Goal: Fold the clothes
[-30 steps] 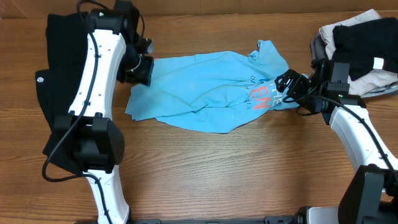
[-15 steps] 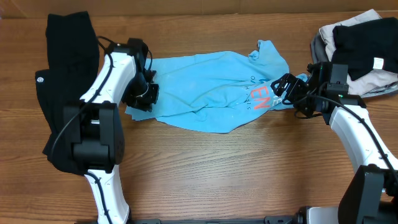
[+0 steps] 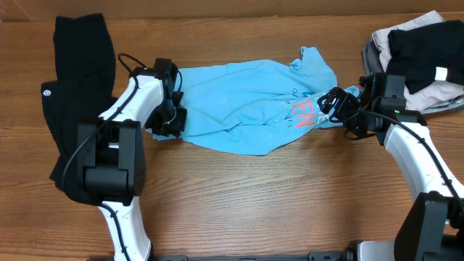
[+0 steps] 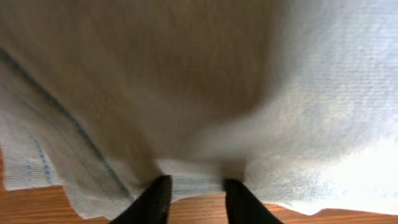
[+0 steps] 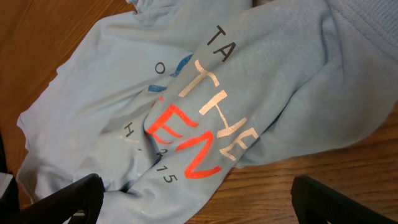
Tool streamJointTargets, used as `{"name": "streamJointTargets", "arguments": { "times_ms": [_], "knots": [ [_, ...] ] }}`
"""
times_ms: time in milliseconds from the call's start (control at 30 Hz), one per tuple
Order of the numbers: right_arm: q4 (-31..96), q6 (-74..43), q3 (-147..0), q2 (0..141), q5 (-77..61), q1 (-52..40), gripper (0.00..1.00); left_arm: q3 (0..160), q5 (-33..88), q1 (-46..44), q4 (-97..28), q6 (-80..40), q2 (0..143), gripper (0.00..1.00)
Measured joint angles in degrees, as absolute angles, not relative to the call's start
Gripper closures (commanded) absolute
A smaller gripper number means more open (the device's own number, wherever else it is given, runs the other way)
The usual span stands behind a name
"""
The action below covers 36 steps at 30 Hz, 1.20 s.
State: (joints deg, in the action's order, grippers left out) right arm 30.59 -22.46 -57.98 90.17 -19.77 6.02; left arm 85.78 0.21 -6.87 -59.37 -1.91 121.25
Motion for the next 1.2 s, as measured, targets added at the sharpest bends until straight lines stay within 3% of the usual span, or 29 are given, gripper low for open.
{"name": "streamJointTargets", "arguments": {
  "times_ms": [67, 267, 567, 867, 933, 1067, 1200],
  "knots": [
    [30.61, -22.44, -57.98, 90.17, -19.53, 6.02, 0.00, 85.73, -0.67, -6.87, -58.06, -2.15, 121.16, 0.54],
    [30.61, -22.46, -57.98, 90.17, -19.44, 6.00, 0.00, 85.73, -1.58, -6.90, -54.94, -2.39, 121.05, 0.95],
    [30.63, -22.44, -57.98, 90.17, -19.25, 6.02, 0.00, 86.32, -2.02, -6.87, -56.27, -2.87, 120.99, 0.96],
    [31.55, -22.41, -57.98, 90.17, -19.20, 6.02, 0.00, 103.35, -2.44, -6.87, -81.58, -4.14, 121.36, 0.96],
    [32.01, -22.46, -57.98, 90.17, -19.22, 6.02, 0.00, 106.39, -2.46, -6.87, -84.12, -4.16, 121.32, 0.90],
    [33.04, -22.41, -57.98, 90.17, -19.22, 6.02, 0.00, 108.60, -2.68, -6.87, -80.86, -3.90, 121.32, 0.81],
    [34.44, -22.44, -57.98, 90.17, -19.22, 6.00, 0.00, 108.60, -3.14, -6.87, -72.88, -2.79, 121.32, 0.83]
  ]
}}
